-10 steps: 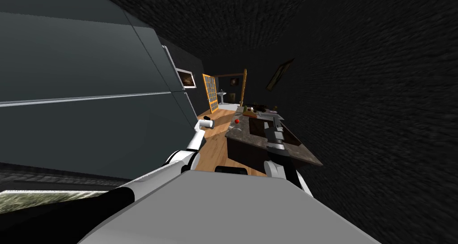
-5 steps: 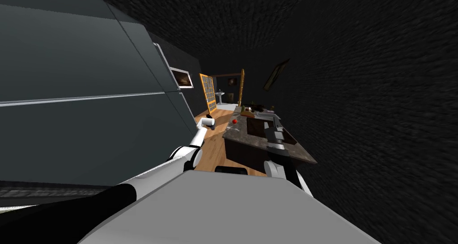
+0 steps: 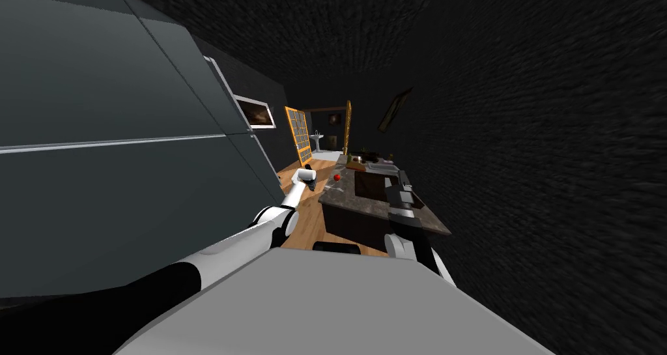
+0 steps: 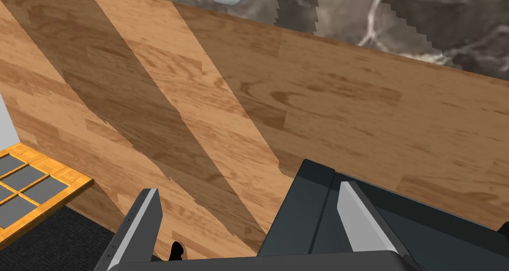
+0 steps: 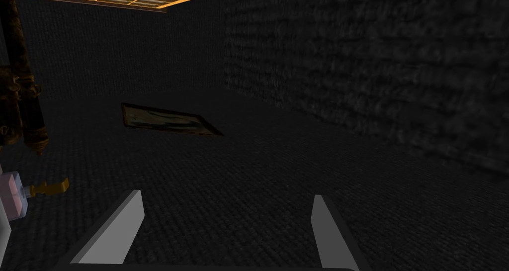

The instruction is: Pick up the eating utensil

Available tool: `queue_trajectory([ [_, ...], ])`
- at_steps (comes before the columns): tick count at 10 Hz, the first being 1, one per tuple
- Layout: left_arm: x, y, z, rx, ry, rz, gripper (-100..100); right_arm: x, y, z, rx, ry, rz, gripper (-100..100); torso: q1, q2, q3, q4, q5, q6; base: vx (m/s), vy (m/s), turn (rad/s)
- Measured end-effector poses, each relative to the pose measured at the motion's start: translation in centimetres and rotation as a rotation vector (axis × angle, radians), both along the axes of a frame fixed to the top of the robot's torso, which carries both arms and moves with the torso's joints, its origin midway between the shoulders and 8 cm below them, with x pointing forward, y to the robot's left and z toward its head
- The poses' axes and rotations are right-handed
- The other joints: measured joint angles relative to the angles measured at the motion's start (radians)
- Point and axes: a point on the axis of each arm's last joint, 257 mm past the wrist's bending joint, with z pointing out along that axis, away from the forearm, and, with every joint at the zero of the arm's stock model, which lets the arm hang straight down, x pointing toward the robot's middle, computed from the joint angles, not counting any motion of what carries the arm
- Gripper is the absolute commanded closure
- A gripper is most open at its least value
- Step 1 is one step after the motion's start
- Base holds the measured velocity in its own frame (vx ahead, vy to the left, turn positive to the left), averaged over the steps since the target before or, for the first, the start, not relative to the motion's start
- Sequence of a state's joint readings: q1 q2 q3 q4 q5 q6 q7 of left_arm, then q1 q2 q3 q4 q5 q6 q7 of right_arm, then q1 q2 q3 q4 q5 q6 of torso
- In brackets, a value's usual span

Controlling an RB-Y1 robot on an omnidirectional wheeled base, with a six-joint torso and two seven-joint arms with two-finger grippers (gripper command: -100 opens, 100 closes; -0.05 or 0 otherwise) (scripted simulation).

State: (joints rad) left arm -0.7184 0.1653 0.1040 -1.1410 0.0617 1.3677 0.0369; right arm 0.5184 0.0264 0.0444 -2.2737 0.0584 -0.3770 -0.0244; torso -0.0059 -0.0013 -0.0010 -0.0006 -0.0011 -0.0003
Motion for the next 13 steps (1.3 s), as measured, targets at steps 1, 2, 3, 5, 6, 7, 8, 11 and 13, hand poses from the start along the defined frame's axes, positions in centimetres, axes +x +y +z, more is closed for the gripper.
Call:
queue_trajectory([
  [1,-0.5,-0.6,-0.3,0.004,0.031,-0.008,-100,0.0,0.0,0.0,0.0,0.0,0.0,0,0.0,0.0,0.0,0.0,0.0,0.0,0.039,-0.094,-0.148],
  [2,-0.9,-1.4,-0.4,0.01,0.066,-0.02,-100,0.0,0.0,0.0,0.0,0.0,0.0,0,-0.002,0.0,0.0,0.0,0.0,0.001,0.035,-0.099,-0.161],
  [3,-1.4,-2.0,-0.6,0.016,0.102,-0.032,-100,0.0,0.0,0.0,0.0,0.0,0.0,0,-0.002,0.0,0.0,0.0,0.0,0.0,0.026,-0.063,-0.026],
  [5,-2.1,-2.8,-0.9,0.025,0.146,-0.048,-100,0.0,0.0,0.0,0.0,0.0,0.0,0,0.0,0.001,0.001,0.0,0.0,0.0,0.031,-0.069,-0.087],
  [6,-2.4,-3.2,-0.9,0.032,0.171,-0.058,-100,0.0,0.0,0.0,0.0,0.0,0.0,0,-0.001,0.001,0.0,0.0,0.0,0.0,0.036,-0.092,-0.105],
  [7,-3.0,-3.7,-1.0,0.039,0.197,-0.069,-100,0.0,0.0,0.0,0.0,0.0,0.0,0,-0.001,0.001,0.0,0.0,0.0,0.0,0.044,-0.09,-0.092],
  [8,-3.3,-4.1,-1.1,0.045,0.219,-0.08,-100,0.0,0.0,0.0,0.0,0.0,0.0,0,-0.001,0.0,0.0,0.0,0.0,0.0,0.037,-0.089,-0.117],
  [11,-4.0,-4.8,-1.2,0.052,0.244,-0.095,-100,0.0,0.0,0.0,0.0,0.0,0.0,0,0.004,0.003,0.002,0.001,0.001,-0.001,0.011,-0.034,0.036],
  [13,-4.1,-4.2,-1.9,0.053,0.247,-0.113,-100,0.0,0.0,0.0,0.0,0.0,0.0,0,0.0,0.001,0.001,0.0,0.0,-0.001,0.017,-0.079,0.131],
])
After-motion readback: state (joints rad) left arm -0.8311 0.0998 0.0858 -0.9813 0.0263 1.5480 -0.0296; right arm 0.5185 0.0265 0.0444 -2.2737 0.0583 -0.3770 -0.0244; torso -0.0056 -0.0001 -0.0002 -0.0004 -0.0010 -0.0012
